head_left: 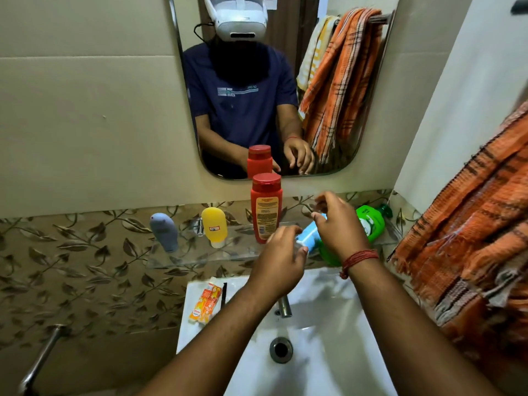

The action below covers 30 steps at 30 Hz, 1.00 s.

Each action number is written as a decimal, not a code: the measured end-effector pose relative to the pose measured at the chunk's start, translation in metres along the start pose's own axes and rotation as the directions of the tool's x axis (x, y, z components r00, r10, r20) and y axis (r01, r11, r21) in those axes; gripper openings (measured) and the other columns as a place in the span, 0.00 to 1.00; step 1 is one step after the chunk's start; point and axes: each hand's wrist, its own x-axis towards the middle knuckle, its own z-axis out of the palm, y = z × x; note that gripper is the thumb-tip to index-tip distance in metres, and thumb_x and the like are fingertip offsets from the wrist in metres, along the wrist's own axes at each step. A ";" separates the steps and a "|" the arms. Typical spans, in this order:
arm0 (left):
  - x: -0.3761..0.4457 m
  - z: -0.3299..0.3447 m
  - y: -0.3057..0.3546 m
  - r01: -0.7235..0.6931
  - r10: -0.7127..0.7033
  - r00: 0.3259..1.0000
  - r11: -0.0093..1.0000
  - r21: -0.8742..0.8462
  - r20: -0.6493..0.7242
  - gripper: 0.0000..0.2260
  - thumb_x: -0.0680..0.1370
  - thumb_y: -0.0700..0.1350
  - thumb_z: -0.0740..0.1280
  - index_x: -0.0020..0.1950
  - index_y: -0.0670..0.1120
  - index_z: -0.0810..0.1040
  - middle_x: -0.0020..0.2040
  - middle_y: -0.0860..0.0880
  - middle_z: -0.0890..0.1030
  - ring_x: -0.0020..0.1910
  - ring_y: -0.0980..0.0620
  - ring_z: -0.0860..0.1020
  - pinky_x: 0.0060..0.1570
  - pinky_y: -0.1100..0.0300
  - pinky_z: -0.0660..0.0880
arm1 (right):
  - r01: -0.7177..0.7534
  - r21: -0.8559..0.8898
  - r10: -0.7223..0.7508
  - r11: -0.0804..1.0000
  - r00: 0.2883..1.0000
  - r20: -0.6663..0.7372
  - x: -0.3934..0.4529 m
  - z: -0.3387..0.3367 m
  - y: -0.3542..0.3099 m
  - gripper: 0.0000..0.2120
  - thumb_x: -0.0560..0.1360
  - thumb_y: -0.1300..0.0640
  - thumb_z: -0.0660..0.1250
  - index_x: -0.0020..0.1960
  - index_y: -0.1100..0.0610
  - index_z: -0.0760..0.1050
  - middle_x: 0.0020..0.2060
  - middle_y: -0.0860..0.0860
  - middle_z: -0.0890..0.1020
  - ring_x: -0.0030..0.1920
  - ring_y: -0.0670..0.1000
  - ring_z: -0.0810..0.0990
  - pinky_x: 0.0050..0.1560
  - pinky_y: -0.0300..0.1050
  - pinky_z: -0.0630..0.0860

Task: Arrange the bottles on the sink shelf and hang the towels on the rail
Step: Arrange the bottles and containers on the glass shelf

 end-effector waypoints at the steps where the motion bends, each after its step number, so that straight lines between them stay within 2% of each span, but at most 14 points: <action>1: 0.009 0.003 0.006 -0.004 0.003 1.000 0.999 0.046 0.024 0.17 0.82 0.48 0.64 0.71 0.49 0.69 0.66 0.50 0.73 0.64 0.51 0.72 0.60 0.53 0.75 | 0.002 -0.021 -0.002 1.000 1.000 0.000 -0.002 -0.001 0.002 0.11 0.75 0.63 0.69 0.56 0.60 0.75 0.51 0.58 0.81 0.53 0.59 0.79 0.51 0.50 0.75; 4: 0.034 0.012 0.017 0.001 -0.024 0.994 0.980 0.197 0.111 0.19 0.80 0.48 0.67 0.69 0.48 0.70 0.63 0.48 0.75 0.63 0.48 0.73 0.59 0.49 0.76 | -0.003 -0.057 0.003 0.998 1.000 0.001 -0.007 -0.002 0.007 0.10 0.75 0.65 0.67 0.56 0.60 0.75 0.52 0.58 0.81 0.54 0.60 0.78 0.51 0.48 0.73; 8: 0.059 0.019 0.026 0.070 -0.144 0.969 0.940 0.334 0.202 0.17 0.78 0.47 0.68 0.65 0.47 0.72 0.59 0.46 0.79 0.57 0.46 0.78 0.55 0.46 0.79 | -0.026 -0.082 0.027 0.996 1.000 0.009 -0.013 -0.008 0.015 0.11 0.76 0.65 0.66 0.58 0.60 0.75 0.56 0.57 0.80 0.56 0.58 0.77 0.51 0.45 0.71; 11: 0.065 0.022 0.030 0.094 -0.203 0.950 0.910 0.403 0.239 0.15 0.78 0.46 0.67 0.64 0.48 0.71 0.53 0.48 0.81 0.50 0.48 0.80 0.49 0.49 0.81 | -0.035 -0.096 0.036 0.995 0.999 0.017 -0.015 -0.010 0.018 0.11 0.76 0.64 0.65 0.59 0.59 0.75 0.57 0.57 0.79 0.56 0.57 0.77 0.51 0.46 0.71; 14: 0.065 0.023 0.032 0.134 -0.251 0.936 0.904 0.407 0.249 0.19 0.77 0.44 0.68 0.68 0.47 0.70 0.51 0.48 0.80 0.49 0.48 0.80 0.48 0.51 0.81 | -0.047 -0.085 0.048 0.995 0.999 0.010 -0.017 -0.011 0.023 0.11 0.77 0.64 0.65 0.59 0.59 0.74 0.58 0.56 0.78 0.56 0.57 0.77 0.51 0.46 0.72; 17: 0.063 0.024 0.034 0.195 -0.300 0.923 0.904 0.380 0.240 0.35 0.76 0.41 0.69 0.79 0.46 0.56 0.60 0.43 0.79 0.56 0.45 0.79 0.52 0.50 0.80 | -0.035 -0.077 0.034 0.996 0.999 -0.017 -0.019 -0.008 0.028 0.12 0.76 0.64 0.66 0.59 0.59 0.74 0.58 0.56 0.78 0.56 0.57 0.77 0.53 0.47 0.73; 19: 0.060 0.023 0.036 0.210 -0.291 0.931 0.920 0.330 0.220 0.39 0.77 0.42 0.68 0.82 0.47 0.49 0.63 0.42 0.77 0.58 0.43 0.79 0.55 0.48 0.80 | -0.035 -0.054 0.031 0.998 0.997 -0.067 -0.019 -0.006 0.032 0.12 0.76 0.64 0.67 0.60 0.59 0.75 0.58 0.56 0.79 0.57 0.57 0.78 0.55 0.48 0.75; 23: 0.056 0.025 0.034 0.196 -0.218 0.969 0.965 0.173 0.115 0.33 0.78 0.43 0.67 0.79 0.49 0.55 0.64 0.42 0.74 0.57 0.43 0.78 0.53 0.44 0.81 | -0.044 0.012 0.045 0.999 0.982 -0.181 -0.022 0.000 0.040 0.11 0.76 0.64 0.67 0.58 0.59 0.75 0.55 0.55 0.80 0.55 0.56 0.78 0.54 0.49 0.76; 26: 0.054 0.026 0.035 0.149 -0.151 0.987 0.988 0.048 0.046 0.28 0.79 0.43 0.65 0.78 0.50 0.60 0.64 0.44 0.72 0.58 0.46 0.76 0.56 0.47 0.78 | -0.066 0.166 0.107 0.984 0.961 -0.254 -0.022 0.004 0.038 0.09 0.78 0.59 0.66 0.57 0.59 0.76 0.53 0.55 0.81 0.52 0.55 0.78 0.50 0.47 0.75; 28: 0.054 0.024 0.037 0.114 -0.113 0.993 0.991 -0.073 0.018 0.26 0.80 0.42 0.65 0.77 0.51 0.62 0.65 0.46 0.72 0.60 0.48 0.75 0.58 0.51 0.76 | -0.118 0.317 0.193 0.941 0.957 -0.217 -0.020 0.002 0.033 0.10 0.80 0.56 0.65 0.59 0.59 0.75 0.49 0.52 0.81 0.50 0.53 0.80 0.46 0.43 0.73; 30: 0.054 0.021 0.038 0.093 -0.099 0.995 0.977 -0.193 -0.021 0.26 0.79 0.41 0.67 0.75 0.52 0.65 0.66 0.48 0.74 0.61 0.51 0.76 0.60 0.51 0.77 | -0.177 0.472 0.249 0.864 0.964 -0.095 -0.017 -0.006 0.026 0.11 0.80 0.54 0.66 0.60 0.57 0.75 0.46 0.49 0.80 0.47 0.49 0.81 0.45 0.41 0.75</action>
